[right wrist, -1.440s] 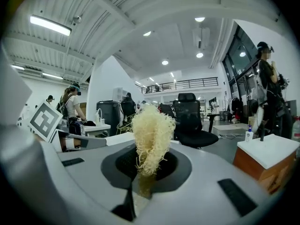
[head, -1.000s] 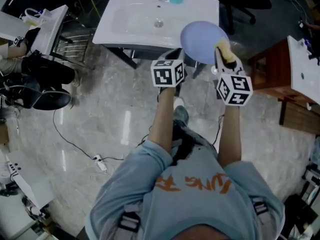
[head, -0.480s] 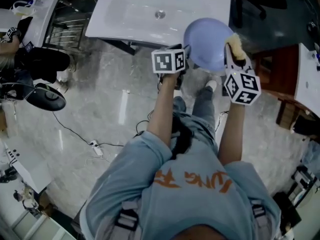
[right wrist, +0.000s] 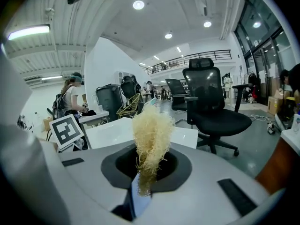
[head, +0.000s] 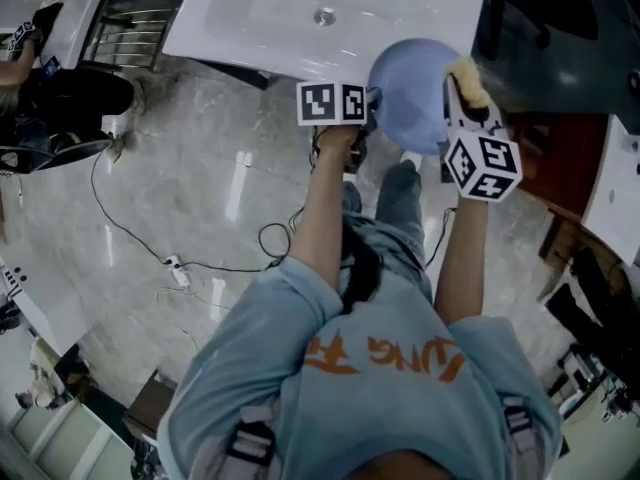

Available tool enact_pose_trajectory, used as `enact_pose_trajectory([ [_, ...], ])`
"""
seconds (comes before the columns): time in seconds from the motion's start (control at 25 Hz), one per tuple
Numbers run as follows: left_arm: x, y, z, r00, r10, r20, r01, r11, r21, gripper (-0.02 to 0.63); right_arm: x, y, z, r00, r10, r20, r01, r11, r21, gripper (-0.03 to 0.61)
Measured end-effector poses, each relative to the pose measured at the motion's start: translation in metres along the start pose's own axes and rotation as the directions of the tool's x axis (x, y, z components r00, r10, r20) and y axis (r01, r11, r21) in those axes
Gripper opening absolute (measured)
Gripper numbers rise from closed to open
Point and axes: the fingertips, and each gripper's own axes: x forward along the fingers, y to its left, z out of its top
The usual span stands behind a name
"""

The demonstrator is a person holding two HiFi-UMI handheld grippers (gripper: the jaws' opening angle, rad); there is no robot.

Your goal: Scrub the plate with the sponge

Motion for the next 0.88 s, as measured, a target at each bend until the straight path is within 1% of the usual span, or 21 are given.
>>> enact_pose_trajectory([
  [0.16, 0.003, 0.002, 0.007, 1.000, -0.002, 0.003, 0.002, 1.000, -0.015, 0.034, 0.010, 0.002, 0.000, 1.000, 0.004, -0.014, -0.004, 1.000, -0.010, 0.033],
  [0.2, 0.004, 0.002, 0.009, 1.000, 0.000, 0.005, 0.000, 1.000, -0.008, 0.029, 0.011, 0.002, 0.001, 1.000, 0.002, -0.016, -0.003, 1.000, -0.013, 0.034],
  [0.32, 0.005, 0.003, 0.015, 1.000, 0.026, 0.007, -0.027, 0.998, 0.048, 0.023, 0.012, 0.001, 0.007, 1.000, -0.007, -0.009, 0.007, 1.000, -0.021, 0.033],
  [0.36, 0.005, 0.001, 0.018, 1.000, 0.021, 0.010, -0.022, 0.998, 0.057, 0.023, 0.011, 0.001, 0.010, 1.000, -0.011, -0.005, 0.011, 1.000, -0.024, 0.033],
  [0.44, 0.003, -0.005, 0.022, 1.000, -0.005, 0.012, 0.004, 0.997, 0.073, 0.026, 0.011, 0.002, 0.016, 1.000, -0.017, 0.001, 0.017, 0.999, -0.029, 0.033],
  [0.6, -0.007, -0.021, 0.041, 0.999, -0.035, 0.031, 0.029, 0.985, 0.168, 0.029, 0.014, 0.008, 0.037, 1.000, -0.015, 0.021, 0.016, 0.999, -0.046, 0.034],
  [0.76, -0.026, -0.034, 0.074, 0.992, -0.086, 0.091, 0.062, 0.970, 0.235, 0.031, 0.020, 0.013, 0.061, 0.999, -0.019, 0.036, 0.022, 0.996, -0.085, 0.034],
  [0.88, -0.047, -0.042, 0.094, 0.982, -0.129, 0.139, 0.086, 0.956, 0.279, 0.031, 0.025, 0.019, 0.069, 1.000, -0.017, 0.012, 0.018, 0.995, -0.101, 0.034],
])
